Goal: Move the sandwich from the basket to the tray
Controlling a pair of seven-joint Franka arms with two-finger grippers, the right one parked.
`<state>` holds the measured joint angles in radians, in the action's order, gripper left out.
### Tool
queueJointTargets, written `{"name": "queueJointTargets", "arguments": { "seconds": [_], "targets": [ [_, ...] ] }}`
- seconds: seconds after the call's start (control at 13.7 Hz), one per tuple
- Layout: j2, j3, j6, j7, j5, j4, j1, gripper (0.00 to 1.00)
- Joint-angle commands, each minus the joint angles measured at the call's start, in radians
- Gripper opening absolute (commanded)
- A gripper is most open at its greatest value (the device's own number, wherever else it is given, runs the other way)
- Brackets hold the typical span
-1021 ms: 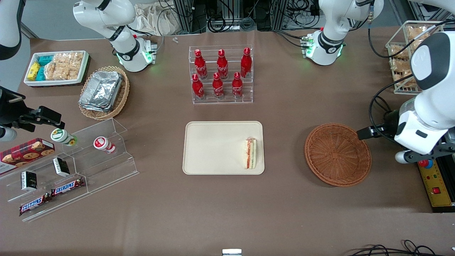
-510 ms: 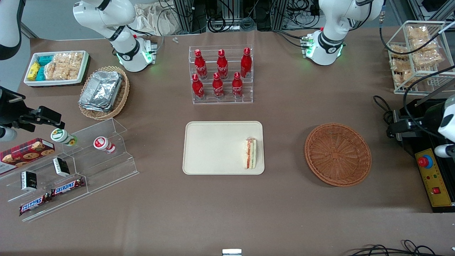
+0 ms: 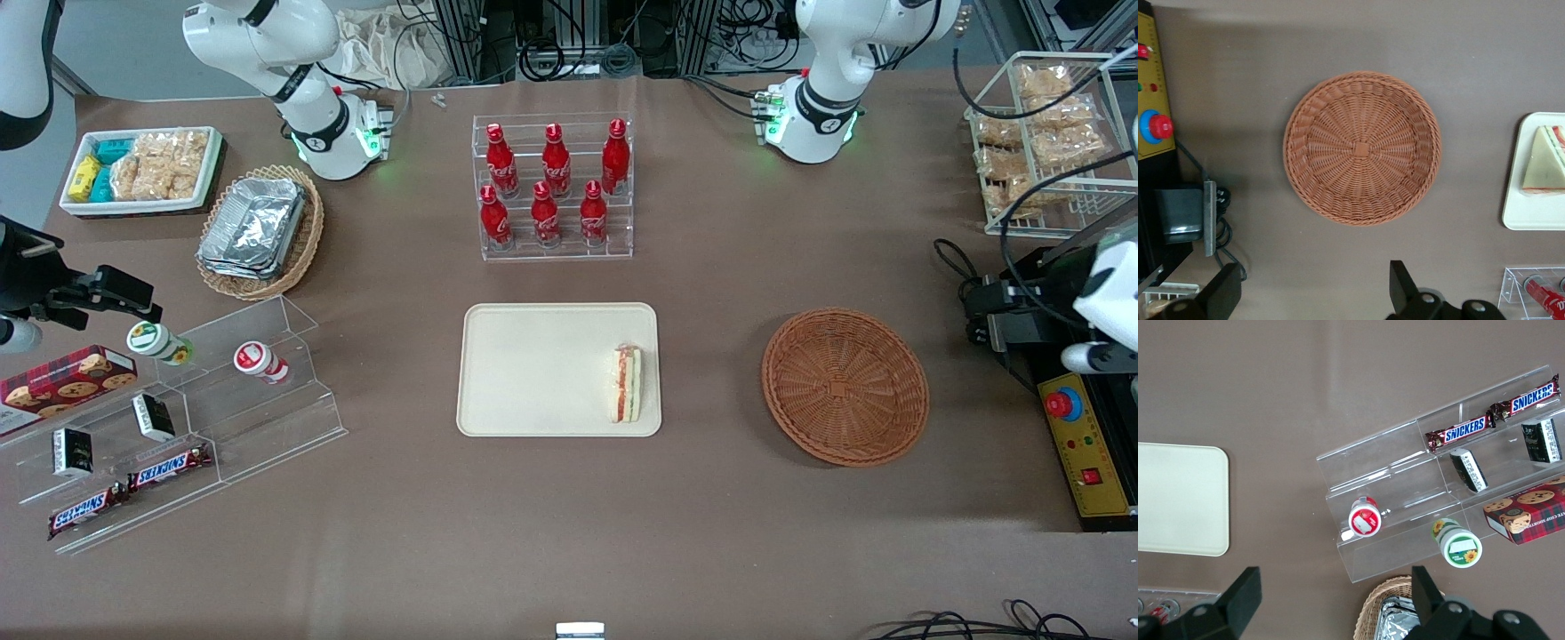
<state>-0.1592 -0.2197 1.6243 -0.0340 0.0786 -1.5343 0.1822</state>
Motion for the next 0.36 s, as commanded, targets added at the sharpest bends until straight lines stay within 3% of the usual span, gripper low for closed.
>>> {"name": "queueJointTargets", "arguments": {
  "seconds": [0.0,0.29],
  "targets": [
    [0.156,0.036,0.106,0.002,-0.023,-0.219,0.005,1.0],
    [0.078,0.094,0.091,0.029,-0.069,-0.124,0.008,1.0]
  ]
}}
